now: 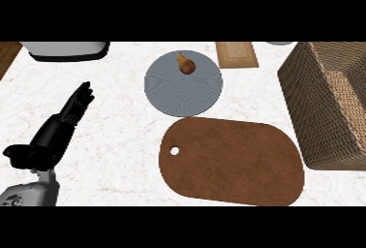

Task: Pick the bell pepper from the cutting board and place it in the basket

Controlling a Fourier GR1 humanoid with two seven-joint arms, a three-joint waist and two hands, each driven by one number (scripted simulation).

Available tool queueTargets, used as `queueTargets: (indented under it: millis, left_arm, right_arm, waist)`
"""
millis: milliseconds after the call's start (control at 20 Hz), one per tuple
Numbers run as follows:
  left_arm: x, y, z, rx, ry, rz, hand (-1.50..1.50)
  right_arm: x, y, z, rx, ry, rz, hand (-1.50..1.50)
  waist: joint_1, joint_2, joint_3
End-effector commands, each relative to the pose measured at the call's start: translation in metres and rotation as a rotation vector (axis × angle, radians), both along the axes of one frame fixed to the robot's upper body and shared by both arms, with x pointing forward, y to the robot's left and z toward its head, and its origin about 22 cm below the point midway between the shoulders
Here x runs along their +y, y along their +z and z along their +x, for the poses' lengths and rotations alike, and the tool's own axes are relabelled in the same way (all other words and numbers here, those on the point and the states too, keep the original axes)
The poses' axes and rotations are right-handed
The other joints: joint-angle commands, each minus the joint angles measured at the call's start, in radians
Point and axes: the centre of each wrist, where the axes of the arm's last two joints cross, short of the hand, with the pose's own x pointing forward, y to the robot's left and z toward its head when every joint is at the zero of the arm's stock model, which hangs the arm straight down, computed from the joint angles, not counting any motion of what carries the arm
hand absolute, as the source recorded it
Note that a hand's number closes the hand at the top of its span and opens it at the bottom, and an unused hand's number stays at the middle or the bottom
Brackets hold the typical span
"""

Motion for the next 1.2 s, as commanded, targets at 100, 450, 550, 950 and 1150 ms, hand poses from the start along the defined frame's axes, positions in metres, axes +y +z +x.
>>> queueTargets:
  millis: [100,450,550,950,1150]
  left_arm:
    - [0.001,0.001,0.006,-0.003,-0.009,0.005,0.0]
    - [-0.004,0.012,0.009,-0.02,-0.049,0.015,0.0]
    - [-0.013,0.006,0.015,-0.013,-0.051,0.008,0.0]
    - [-0.031,0.011,0.022,-0.022,-0.063,0.008,0.0]
    - [0.002,0.015,0.007,-0.017,-0.07,0.015,0.0]
  right_arm:
    - [-0.006,0.069,-0.015,-0.089,-0.072,0.031,1.5]
    - [-0.02,0.09,0.008,-0.126,-0.209,0.043,1.5]
    - [-0.027,0.1,0.021,-0.152,-0.256,0.059,1.5]
    - [-0.058,0.137,0.097,-0.205,-0.472,0.155,1.5]
    - [-0.089,0.161,0.133,-0.225,-0.564,0.207,1.5]
  waist:
    - [0.004,0.003,-0.001]
    - [0.037,0.008,-0.002]
    - [0.042,0.013,-0.003]
    - [0.06,0.012,-0.001]
    - [0.069,0.01,0.0]
